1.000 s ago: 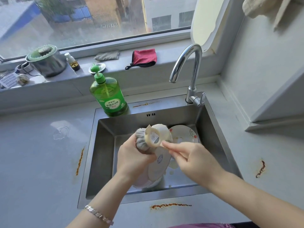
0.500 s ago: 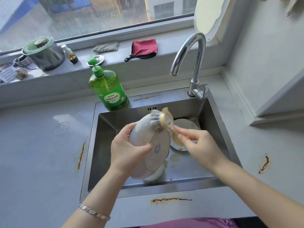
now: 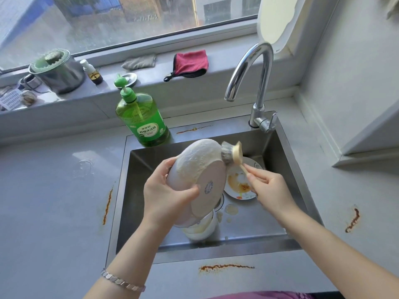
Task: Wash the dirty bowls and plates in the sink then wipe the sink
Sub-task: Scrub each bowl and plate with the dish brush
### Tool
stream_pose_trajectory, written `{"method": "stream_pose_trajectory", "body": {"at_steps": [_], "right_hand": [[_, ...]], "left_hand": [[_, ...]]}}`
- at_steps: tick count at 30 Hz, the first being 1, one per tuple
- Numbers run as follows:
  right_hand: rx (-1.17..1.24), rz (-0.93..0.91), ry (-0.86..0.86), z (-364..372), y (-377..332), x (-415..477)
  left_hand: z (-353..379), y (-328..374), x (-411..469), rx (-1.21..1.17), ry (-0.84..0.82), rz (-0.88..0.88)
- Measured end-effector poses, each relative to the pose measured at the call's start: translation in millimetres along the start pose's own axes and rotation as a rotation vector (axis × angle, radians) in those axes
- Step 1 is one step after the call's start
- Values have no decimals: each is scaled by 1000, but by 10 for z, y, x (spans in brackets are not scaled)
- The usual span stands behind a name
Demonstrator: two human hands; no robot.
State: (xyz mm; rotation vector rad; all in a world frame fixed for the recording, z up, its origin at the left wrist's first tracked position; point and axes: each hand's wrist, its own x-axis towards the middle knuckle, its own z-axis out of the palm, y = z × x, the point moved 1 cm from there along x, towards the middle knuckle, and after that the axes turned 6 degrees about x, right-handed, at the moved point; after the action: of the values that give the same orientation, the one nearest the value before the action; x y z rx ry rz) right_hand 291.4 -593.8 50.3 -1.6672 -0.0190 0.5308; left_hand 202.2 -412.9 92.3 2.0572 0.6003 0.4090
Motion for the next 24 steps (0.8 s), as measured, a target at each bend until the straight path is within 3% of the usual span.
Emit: {"method": "stream_pose_trajectory", "body": {"at_steps": [3, 7, 14, 20, 24], "right_hand": [[-11, -89, 4, 58, -86, -23], [-29, 41, 87, -89, 97, 93], [322, 224, -65, -63, 86, 154], [177, 107, -115, -244, -36, 159], [-77, -25, -165, -294, -96, 172]], "left_hand": [[36, -19, 22, 2, 6, -14], [33, -52, -8, -68, 13, -68], [170, -132, -101, -332, 1, -176], [116, -200, 114, -100, -310, -150], [125, -105, 295, 179, -437, -33]]}}
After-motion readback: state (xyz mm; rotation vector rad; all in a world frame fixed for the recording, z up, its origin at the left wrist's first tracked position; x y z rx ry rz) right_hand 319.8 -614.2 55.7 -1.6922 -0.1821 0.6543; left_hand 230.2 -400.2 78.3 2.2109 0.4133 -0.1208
